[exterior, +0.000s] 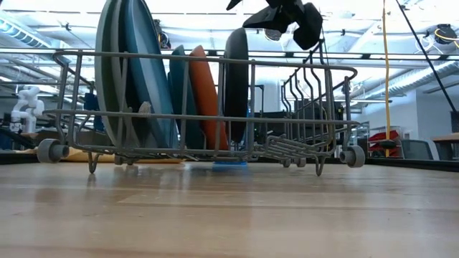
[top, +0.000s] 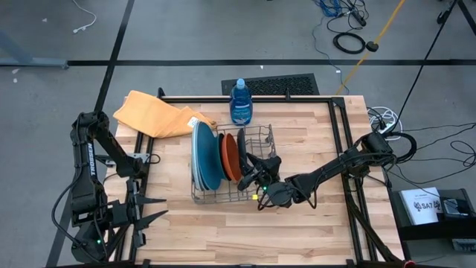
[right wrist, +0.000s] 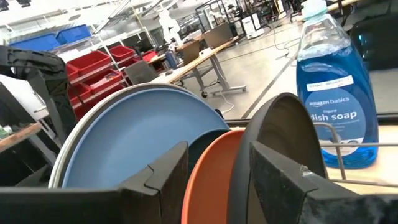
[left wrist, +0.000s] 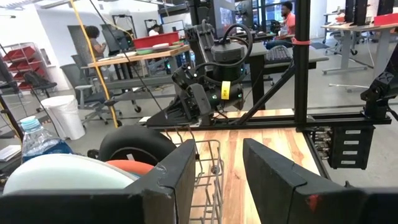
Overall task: Sort dishes
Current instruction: Put the black plate in the dish rack, then adjust the black plate in the dish rack
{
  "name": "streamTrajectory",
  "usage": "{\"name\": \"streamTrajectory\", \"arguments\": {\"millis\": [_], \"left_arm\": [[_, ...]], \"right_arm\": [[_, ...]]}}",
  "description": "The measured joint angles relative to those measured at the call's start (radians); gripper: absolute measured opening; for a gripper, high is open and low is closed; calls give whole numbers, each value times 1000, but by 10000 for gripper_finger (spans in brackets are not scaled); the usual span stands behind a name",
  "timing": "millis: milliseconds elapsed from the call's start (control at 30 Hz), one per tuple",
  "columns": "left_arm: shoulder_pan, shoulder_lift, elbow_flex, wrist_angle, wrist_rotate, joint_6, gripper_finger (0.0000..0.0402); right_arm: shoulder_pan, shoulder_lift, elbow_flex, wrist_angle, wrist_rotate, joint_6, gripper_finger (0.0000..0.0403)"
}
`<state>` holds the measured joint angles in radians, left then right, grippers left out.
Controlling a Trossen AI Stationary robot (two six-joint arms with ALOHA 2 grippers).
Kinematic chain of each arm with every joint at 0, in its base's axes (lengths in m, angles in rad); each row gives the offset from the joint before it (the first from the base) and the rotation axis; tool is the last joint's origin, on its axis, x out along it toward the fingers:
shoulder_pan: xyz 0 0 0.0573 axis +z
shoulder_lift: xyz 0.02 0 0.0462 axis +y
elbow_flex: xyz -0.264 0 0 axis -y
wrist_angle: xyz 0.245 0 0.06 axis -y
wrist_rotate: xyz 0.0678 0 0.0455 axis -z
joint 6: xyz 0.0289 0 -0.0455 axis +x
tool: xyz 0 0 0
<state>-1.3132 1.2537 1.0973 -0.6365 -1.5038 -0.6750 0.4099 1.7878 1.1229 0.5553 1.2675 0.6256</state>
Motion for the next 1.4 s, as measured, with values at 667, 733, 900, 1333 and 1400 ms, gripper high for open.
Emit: {"name": "streamTrajectory", "arguments": {"millis": [667,733,900,1333,1400], "left_arm": [[0,0,0,0,7,1,136],[0,0,0,0,7,1,136],[0,0,0,0,7,1,136],[0,0,0,0,7,1,136],[0,0,0,0,7,1,136]], "right_arm": [[0,0,0,64,-11,-108,317],[0,0,0,104,-11,-146,322],[0,0,0,189,-11,-245,320],[2,0,0,242,-42,-346,318],[4,0,0,246,-42,-350,318]]}}
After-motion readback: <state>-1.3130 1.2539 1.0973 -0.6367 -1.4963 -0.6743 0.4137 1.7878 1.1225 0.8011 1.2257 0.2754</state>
